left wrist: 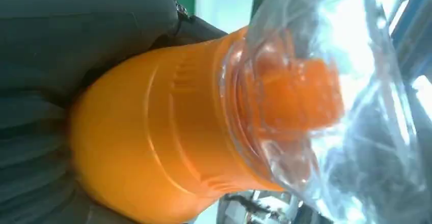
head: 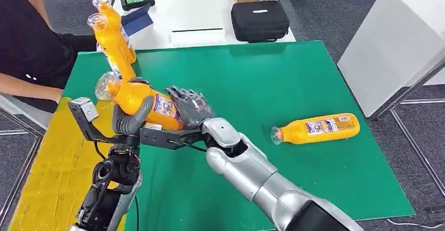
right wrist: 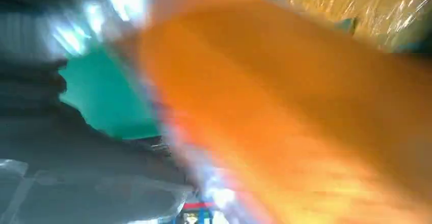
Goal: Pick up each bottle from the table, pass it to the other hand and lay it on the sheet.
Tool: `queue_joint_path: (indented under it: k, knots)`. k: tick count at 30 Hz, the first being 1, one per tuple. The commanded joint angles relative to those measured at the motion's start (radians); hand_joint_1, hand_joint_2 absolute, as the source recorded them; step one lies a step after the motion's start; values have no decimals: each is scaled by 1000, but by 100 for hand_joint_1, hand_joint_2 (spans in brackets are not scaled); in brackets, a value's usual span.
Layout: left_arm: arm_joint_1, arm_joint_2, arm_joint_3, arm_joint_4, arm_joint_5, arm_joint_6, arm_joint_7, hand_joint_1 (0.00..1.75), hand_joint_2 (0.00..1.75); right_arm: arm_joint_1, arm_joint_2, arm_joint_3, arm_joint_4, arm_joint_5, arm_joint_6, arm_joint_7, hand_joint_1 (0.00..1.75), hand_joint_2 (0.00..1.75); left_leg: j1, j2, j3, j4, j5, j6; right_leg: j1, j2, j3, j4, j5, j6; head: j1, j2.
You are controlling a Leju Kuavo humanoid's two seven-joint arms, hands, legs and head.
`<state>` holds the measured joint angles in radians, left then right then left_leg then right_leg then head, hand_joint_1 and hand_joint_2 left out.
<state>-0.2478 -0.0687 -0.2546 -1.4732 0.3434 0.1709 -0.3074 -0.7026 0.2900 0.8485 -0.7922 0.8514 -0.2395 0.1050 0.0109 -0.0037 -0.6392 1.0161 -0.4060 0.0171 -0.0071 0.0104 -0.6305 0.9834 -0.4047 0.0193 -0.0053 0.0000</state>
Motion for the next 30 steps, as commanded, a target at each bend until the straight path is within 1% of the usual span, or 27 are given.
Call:
queue_joint_path:
  k: [1, 2, 3, 4, 6, 7, 8, 10, 11, 12, 13, 14, 15, 16, 17, 18, 19, 20, 21, 23, 24, 25, 26, 27, 28, 29, 30]
  knots:
    - [37, 35, 156, -24, -51, -9, 0, 175, 175, 105, -154, -210, -255, 64, -12, -29, 0, 0, 0, -3, 5, -1, -2, 0, 0, -4, 7, -1, -3, 0, 0, 0]
    - [46, 37, 158, -24, -53, -11, -1, 175, 175, 112, -159, -223, -268, 66, -9, -30, 0, 0, 0, -2, 2, -1, 0, 0, 0, -3, 3, -1, -1, 0, 0, 0]
    - [50, 42, 158, -19, -51, -16, -3, 175, 175, 114, -164, -230, -276, 70, -9, -32, 0, 0, 0, -3, 5, -1, -1, 0, 1, -4, 7, -1, -2, 0, 0, 0]
    - [50, 43, 158, -16, -50, -17, -4, 175, 175, 116, -164, -235, -278, 74, -12, -32, 0, 0, 0, -2, 3, -1, -1, 0, 0, -2, 4, -1, -1, 0, -1, 0]
    - [51, 46, 157, -13, -49, -17, -6, 175, 175, 121, -163, -242, -284, 79, -17, -34, 0, 0, 0, -2, 7, 0, -2, 0, 1, -3, 8, -1, -3, 0, 0, 0]
    - [52, 48, 156, -13, -50, -17, -8, 175, 175, 125, -163, -242, -286, 81, -19, -34, 0, 0, 0, -2, 4, 0, -2, 0, 0, -3, 5, -1, -2, 0, 0, 0]
    - [57, 53, 154, -15, -72, -1, -23, 175, 175, 135, -166, -248, -297, 87, -25, -35, 0, 0, 0, -2, 6, 0, -2, 0, 0, -3, 7, 0, -3, 0, 0, 0]
    - [72, 62, 148, -21, -137, 47, -45, 175, 175, 164, -183, -261, -334, 89, -27, -36, 0, 0, 0, -2, 2, -1, -1, 0, 1, -2, 3, -1, -1, 0, 0, 0]
    - [73, 69, 144, -15, -206, 100, -61, 175, 175, 182, -194, -277, -356, 60, -23, -55, 0, 0, 1, -2, 6, -1, -2, 0, 1, -3, 7, -2, -3, -1, 0, 0]
    - [71, 77, 142, -3, -290, 162, -75, 175, 175, 194, -207, -285, -376, 50, -21, -62, 0, 0, 0, -2, 3, -1, -1, 0, 0, -3, 4, -1, -1, 0, 0, 0]
    - [67, 81, 140, 6, -354, 212, -86, 175, 175, 200, -214, -289, -387, 45, -19, -66, 0, 0, 0, -3, 6, -1, -2, 0, 1, -4, 7, -1, -3, 0, 0, 0]
    - [65, 80, 143, 10, -354, 212, -86, 175, 175, 203, -221, -294, -394, 39, -17, -71, 0, 0, 0, -3, 3, -1, -1, 0, 1, -4, 5, -1, -2, 0, 0, 0]
    - [65, 80, 143, 10, -354, 212, -86, 175, 175, 203, -221, -294, -394, 39, -17, -71, 0, 0, 0, -4, 10, -1, -3, 0, 1, -6, 12, -2, -5, -1, 0, 0]
    - [53, 89, 136, 36, -501, 317, -94, 175, 175, 209, -227, -298, -409, 31, -10, -77, 0, 0, 0, -3, 3, -1, -1, 0, 1, -4, 5, -1, -2, 0, 0, 0]
    - [43, 98, 129, 67, -666, 421, -84, 175, 175, 211, -234, -302, -417, 19, -3, -85, 0, 0, 0, -2, 4, 0, -2, 0, 0, -3, 6, -1, -2, 0, 0, 0]
    - [43, 98, 129, 67, -666, 421, -84, 175, 175, 211, -234, -302, -417, 19, -3, -85, 0, 0, 0, -3, 6, 0, -2, 0, 1, -4, 8, -1, -3, 0, 0, 0]
    - [38, 104, 124, 88, -756, 468, -72, 175, 175, 212, -238, -304, -422, 11, -1, -92, 0, 0, 0, -2, 3, 0, -1, 0, 0, -3, 4, -1, -2, 0, 0, 0]
    - [29, 113, 118, 134, -943, 525, -25, 175, 175, 217, -248, -311, -434, 3, 0, -97, 0, 0, 0, -3, 4, -1, -1, 0, 0, -4, 6, -1, -2, 0, 0, 0]
    - [29, 106, 125, 148, -1036, 527, -5, 175, 175, 221, -253, -321, -442, -3, -1, -96, 0, 0, 0, -4, 6, -1, -1, 0, 0, -5, 8, -1, -3, 0, 0, 0]
    - [30, 99, 128, 154, -1044, 527, -5, 175, 175, 224, -257, -324, -448, -6, -1, -97, 0, 0, 0, -3, 3, -1, 0, 0, 0, -3, 4, -1, -1, 0, 0, 0]
    - [30, 99, 128, 154, -1044, 527, -5, 175, 175, 224, -257, -324, -448, -6, -1, -97, 0, 0, 0, -3, 5, -1, -1, 0, 0, -4, 6, -1, -2, 0, 0, 0]
    - [30, 99, 128, 154, -1044, 527, -5, 175, 175, 224, -257, -324, -448, -6, -1, -97, 0, 0, 0, -3, 3, -1, 0, 0, 0, -4, 4, -1, -1, 0, 0, 0]
    - [28, 102, 137, 175, -1170, 527, 32, 175, 175, 231, -258, -330, -456, -11, -5, -97, 0, 0, 0, -4, 5, -1, -1, 0, 0, -5, 7, -1, -3, -1, 0, 0]
    - [26, 93, 128, 192, -1273, 527, 54, 175, 175, 242, -266, -339, -470, -16, -9, -98, 0, 0, 0, -2, 3, -1, -1, 0, 0, -3, 4, -1, -1, 0, 0, 0]
    - [23, 97, 107, 222, -1353, 527, 77, 175, 175, 260, -277, -355, -488, -31, -15, -97, 0, 0, 0, -2, 6, -1, -2, 0, 0, -4, 8, -1, -2, -1, 0, 0]
    - [15, 100, 74, 275, -1442, 520, 122, 175, 175, 281, -302, -369, -507, -42, -16, -101, 0, 0, 0, -3, 4, -2, 0, 0, 0, -4, 5, -2, -1, 0, -1, 0]
    - [6, 103, 46, 321, -1481, 509, 147, 175, 175, 299, -313, -385, -519, -45, -17, -101, 0, 0, 0, -5, 7, -2, -1, 0, 0, -6, 9, -2, -3, 0, 0, 0]
